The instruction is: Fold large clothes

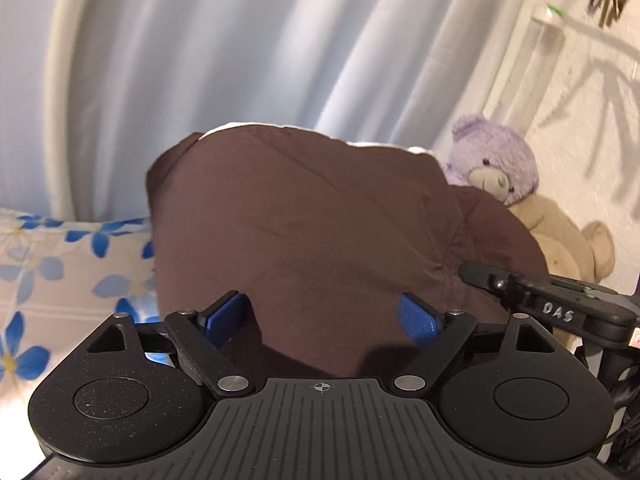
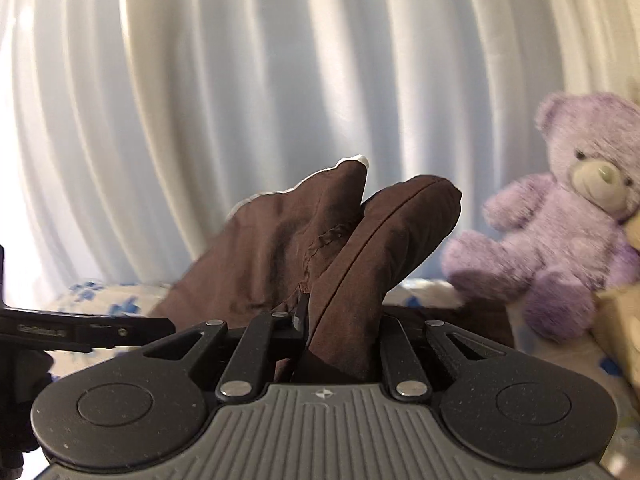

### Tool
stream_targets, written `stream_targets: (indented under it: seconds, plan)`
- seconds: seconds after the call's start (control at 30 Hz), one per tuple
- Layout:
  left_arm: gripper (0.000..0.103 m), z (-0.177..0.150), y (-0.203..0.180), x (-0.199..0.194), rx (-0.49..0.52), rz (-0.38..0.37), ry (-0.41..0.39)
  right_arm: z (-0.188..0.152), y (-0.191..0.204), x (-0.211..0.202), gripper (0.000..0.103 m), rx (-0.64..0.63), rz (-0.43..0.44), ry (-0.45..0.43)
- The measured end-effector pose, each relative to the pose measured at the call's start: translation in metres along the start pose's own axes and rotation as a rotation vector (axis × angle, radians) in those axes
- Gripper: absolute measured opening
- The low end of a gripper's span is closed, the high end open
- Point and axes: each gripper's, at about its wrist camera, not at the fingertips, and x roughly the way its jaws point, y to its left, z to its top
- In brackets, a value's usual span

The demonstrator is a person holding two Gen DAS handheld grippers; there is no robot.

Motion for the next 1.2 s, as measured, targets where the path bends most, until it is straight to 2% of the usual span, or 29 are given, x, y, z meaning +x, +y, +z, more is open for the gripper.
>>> stream_targets:
  seconds: [0.1,0.2,0.23,0.27,0.33,0.4,0.43,0.5,0.6,0.63,0.7,0.77,0.87,0.93,1.03,1.2]
  plan:
    - [0.095,-0.011,-0.001,0.028,0.017,-0.025,-0.001,-0.020,-0.010,0.023,0.011,-0.056,-0.103,0.048]
    - [0.102,-0.026,-0.007,0.045,0.070,0.005,-0.007,-0.044,-0.021,0.050,0.014,-0.151,-0.193,0.124]
    - [0.103,-0.028,-0.009,0.046,0.098,0.010,-0.011,-0.049,-0.024,0.058,0.020,-0.158,-0.216,0.149]
    - [0.103,-0.030,-0.010,0.046,0.114,0.023,-0.015,-0.051,-0.026,0.061,0.033,-0.155,-0.259,0.160]
    - [0.103,-0.033,-0.006,0.045,0.101,0.020,-0.027,-0.041,-0.032,0.054,0.039,-0.123,-0.338,0.152]
    - [0.103,-0.031,-0.004,0.044,0.076,0.011,-0.032,-0.021,-0.031,0.034,0.039,-0.064,-0.385,0.095]
    - [0.103,-0.030,-0.005,0.044,0.077,0.015,-0.031,-0.012,-0.029,0.028,0.039,-0.032,-0.376,0.043]
    - [0.103,-0.030,-0.008,0.045,0.097,0.031,-0.026,0.005,-0.022,0.029,0.038,0.017,-0.286,-0.011]
    - [0.103,-0.030,-0.007,0.044,0.096,0.038,-0.026,0.014,-0.014,0.067,0.030,0.048,-0.156,0.024]
    - [0.103,-0.029,-0.006,0.042,0.090,0.046,-0.027,0.013,-0.015,0.084,0.024,0.065,-0.134,0.047]
    - [0.103,-0.023,-0.005,0.043,0.075,0.076,-0.021,0.004,-0.025,0.113,0.022,0.124,-0.108,0.092]
    - [0.103,-0.013,0.003,0.044,0.025,0.112,-0.027,-0.008,-0.031,0.123,0.018,0.141,-0.104,0.099]
    - [0.103,0.006,0.012,0.061,-0.053,0.197,-0.018,-0.016,-0.044,0.128,0.018,0.159,-0.123,0.092]
    - [0.103,0.015,0.015,0.076,-0.083,0.221,-0.016,-0.021,-0.049,0.128,0.017,0.166,-0.167,0.098]
    - [0.103,0.019,0.009,0.095,-0.033,0.298,-0.024,-0.031,-0.055,0.130,0.015,0.184,-0.198,0.093]
    - [0.103,0.000,0.020,0.111,-0.011,0.343,-0.061,-0.043,-0.052,0.126,0.015,0.169,-0.212,0.059]
